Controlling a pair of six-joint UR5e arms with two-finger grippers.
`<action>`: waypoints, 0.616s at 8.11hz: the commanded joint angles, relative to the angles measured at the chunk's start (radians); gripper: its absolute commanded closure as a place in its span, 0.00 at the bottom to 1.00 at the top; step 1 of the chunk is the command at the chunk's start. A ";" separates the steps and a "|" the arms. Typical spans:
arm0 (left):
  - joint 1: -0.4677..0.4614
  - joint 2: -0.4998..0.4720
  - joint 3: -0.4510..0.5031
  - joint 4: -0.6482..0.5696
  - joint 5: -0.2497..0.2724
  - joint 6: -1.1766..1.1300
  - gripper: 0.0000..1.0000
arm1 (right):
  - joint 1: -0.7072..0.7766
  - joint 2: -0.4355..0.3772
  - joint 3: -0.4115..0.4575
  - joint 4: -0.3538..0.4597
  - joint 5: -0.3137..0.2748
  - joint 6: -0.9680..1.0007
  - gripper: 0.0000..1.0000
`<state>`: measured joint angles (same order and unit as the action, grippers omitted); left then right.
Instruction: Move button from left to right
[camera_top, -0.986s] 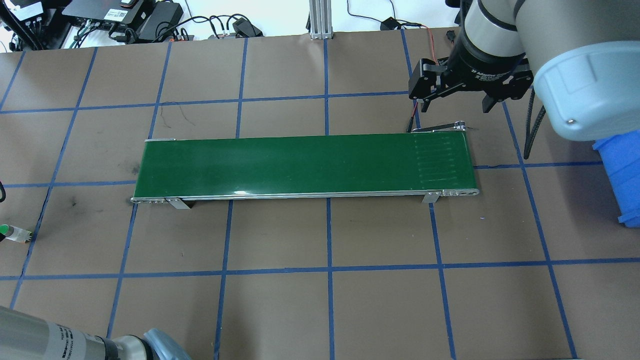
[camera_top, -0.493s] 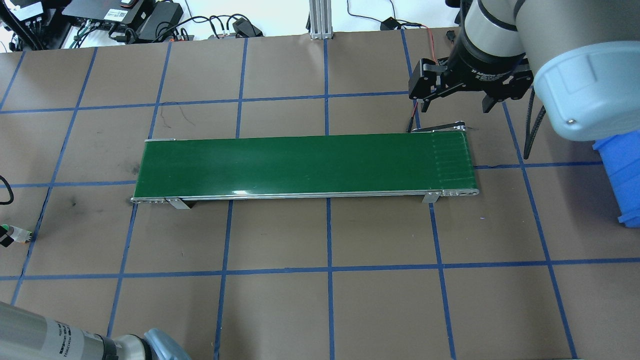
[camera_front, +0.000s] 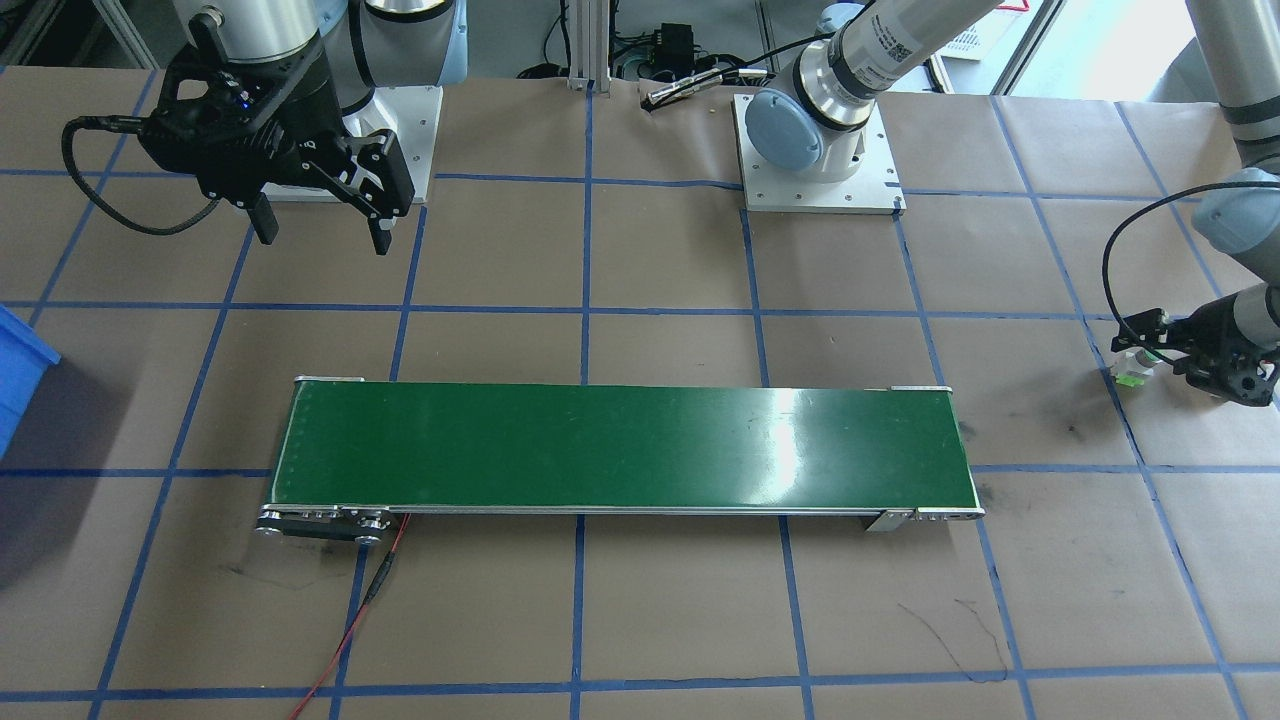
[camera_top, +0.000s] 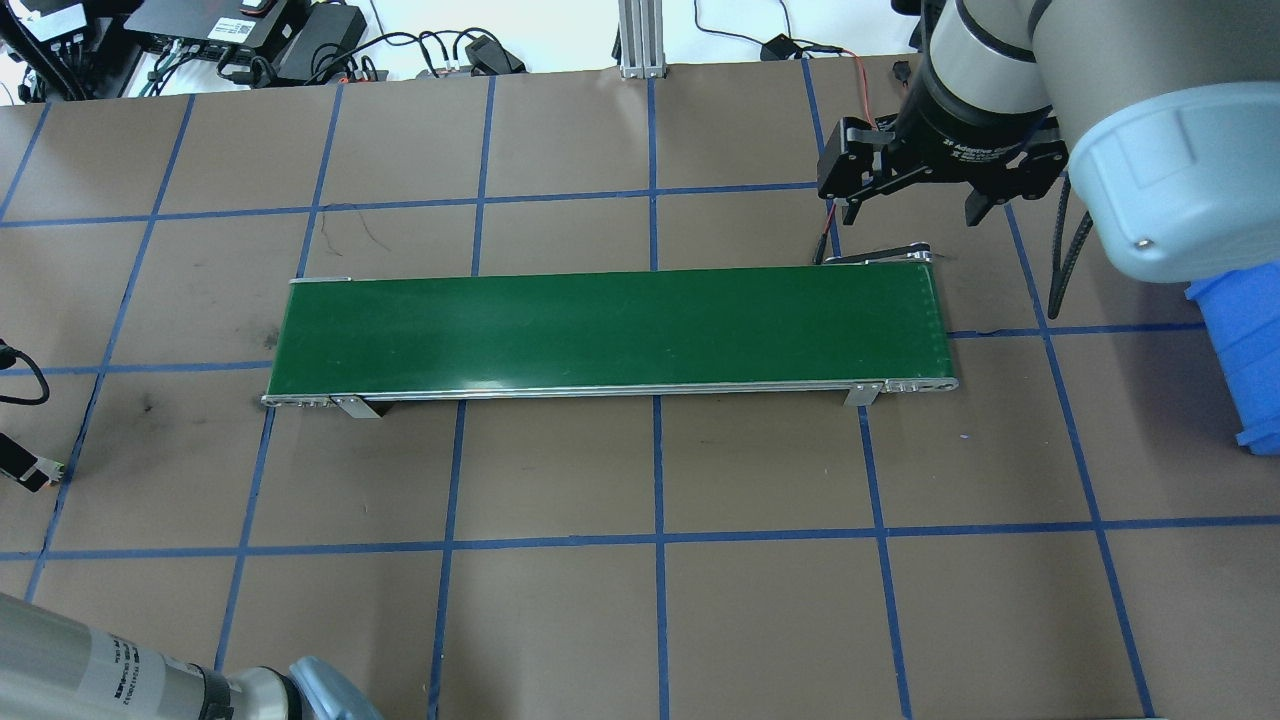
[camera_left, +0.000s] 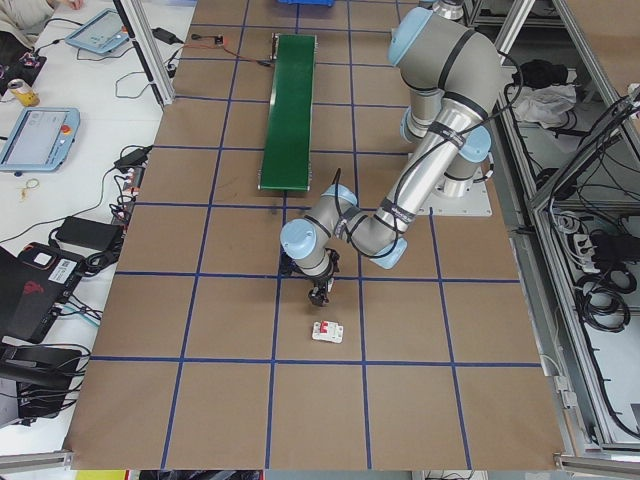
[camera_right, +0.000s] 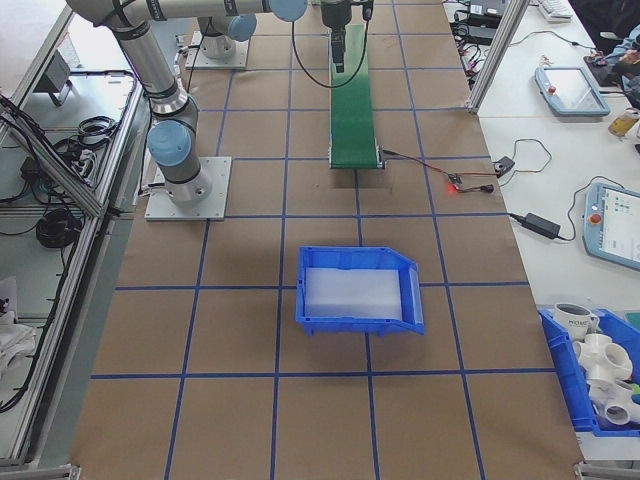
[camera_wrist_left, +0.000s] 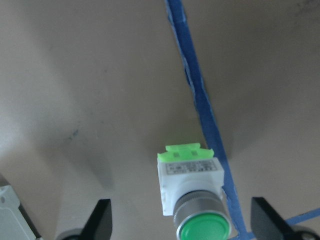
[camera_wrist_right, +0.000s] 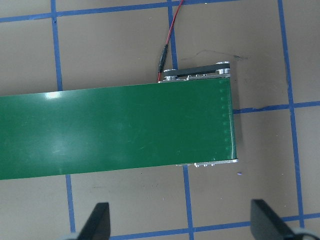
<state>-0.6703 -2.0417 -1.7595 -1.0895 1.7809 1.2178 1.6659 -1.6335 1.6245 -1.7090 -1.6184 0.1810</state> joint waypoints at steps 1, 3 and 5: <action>0.000 -0.011 -0.003 0.002 0.000 -0.003 0.20 | 0.000 -0.002 0.000 0.002 0.000 -0.002 0.00; 0.000 -0.015 -0.005 0.002 -0.002 -0.004 0.66 | 0.000 -0.002 0.002 0.002 0.000 0.000 0.00; -0.009 0.001 -0.003 0.002 0.000 -0.006 1.00 | 0.000 -0.002 0.002 0.002 0.000 0.000 0.00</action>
<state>-0.6718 -2.0551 -1.7636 -1.0871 1.7799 1.2134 1.6659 -1.6351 1.6256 -1.7079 -1.6183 0.1807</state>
